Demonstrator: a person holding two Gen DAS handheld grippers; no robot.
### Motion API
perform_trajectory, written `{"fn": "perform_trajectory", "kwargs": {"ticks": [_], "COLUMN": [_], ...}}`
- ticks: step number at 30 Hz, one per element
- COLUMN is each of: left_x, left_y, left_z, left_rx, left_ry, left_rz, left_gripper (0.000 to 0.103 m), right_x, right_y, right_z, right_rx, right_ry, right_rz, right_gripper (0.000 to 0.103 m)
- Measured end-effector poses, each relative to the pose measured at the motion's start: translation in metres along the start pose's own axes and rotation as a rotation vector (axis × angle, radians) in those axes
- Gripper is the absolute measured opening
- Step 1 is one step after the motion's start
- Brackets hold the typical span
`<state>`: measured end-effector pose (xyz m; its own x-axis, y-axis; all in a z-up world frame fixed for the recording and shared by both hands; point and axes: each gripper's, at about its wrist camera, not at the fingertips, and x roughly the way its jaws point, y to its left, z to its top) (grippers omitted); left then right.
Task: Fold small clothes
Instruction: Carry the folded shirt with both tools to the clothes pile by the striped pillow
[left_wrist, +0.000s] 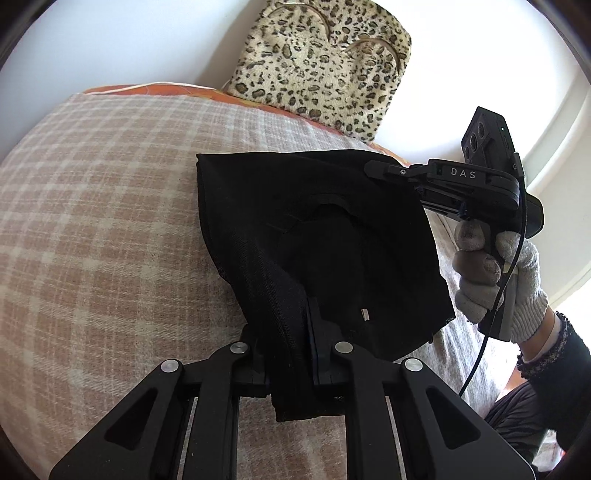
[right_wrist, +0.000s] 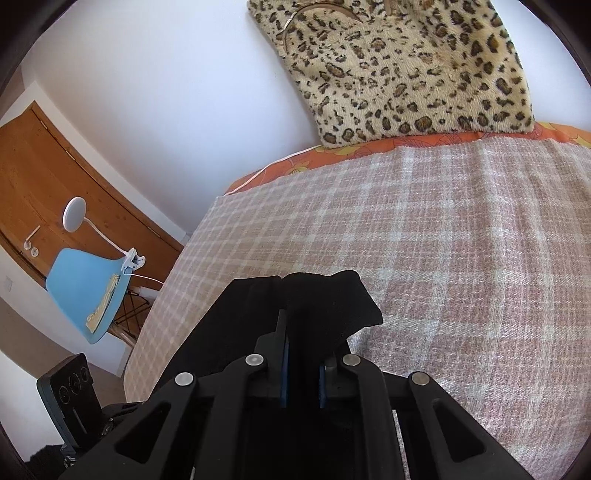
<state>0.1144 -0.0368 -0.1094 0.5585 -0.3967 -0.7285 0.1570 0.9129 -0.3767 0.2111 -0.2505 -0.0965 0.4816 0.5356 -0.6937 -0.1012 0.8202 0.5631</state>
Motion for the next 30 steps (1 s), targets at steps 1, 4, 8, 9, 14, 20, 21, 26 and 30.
{"fn": "perform_trajectory", "kwargs": {"ticks": [1, 4, 8, 9, 14, 20, 21, 26, 30], "left_x": [-0.001, -0.002, -0.007, -0.008, -0.014, -0.018, -0.018, -0.015, -0.008], "left_y": [-0.002, -0.005, -0.011, -0.013, -0.024, -0.043, -0.048, -0.075, -0.097], "left_z": [0.0, 0.001, 0.001, 0.001, 0.002, 0.003, 0.003, 0.002, 0.001], "left_rx": [0.005, 0.012, 0.03, 0.034, 0.056, 0.088, 0.097, 0.144, 0.183], "left_ry": [-0.002, -0.007, -0.017, -0.02, -0.037, -0.059, -0.064, -0.08, -0.093], "left_rz": [0.0, -0.004, -0.013, -0.016, -0.033, -0.057, -0.061, -0.089, -0.112], "left_gripper": [0.012, 0.012, 0.012, 0.012, 0.012, 0.012, 0.012, 0.011, 0.011], "right_x": [-0.002, -0.006, -0.011, -0.013, -0.027, -0.05, -0.054, -0.082, -0.104], "right_y": [0.001, 0.005, 0.01, 0.011, 0.019, 0.023, 0.024, 0.022, 0.015], "right_z": [0.0, 0.0, -0.001, -0.001, -0.003, -0.007, -0.008, -0.01, -0.011], "right_rx": [-0.007, -0.025, -0.042, -0.049, -0.07, -0.086, -0.086, -0.079, -0.072], "right_ry": [-0.003, -0.01, -0.016, -0.018, -0.035, -0.065, -0.072, -0.116, -0.151], "right_rz": [-0.005, -0.021, -0.038, -0.043, -0.049, -0.066, -0.069, -0.082, -0.097], "right_gripper": [0.009, 0.009, 0.009, 0.009, 0.009, 0.009, 0.009, 0.009, 0.009]}}
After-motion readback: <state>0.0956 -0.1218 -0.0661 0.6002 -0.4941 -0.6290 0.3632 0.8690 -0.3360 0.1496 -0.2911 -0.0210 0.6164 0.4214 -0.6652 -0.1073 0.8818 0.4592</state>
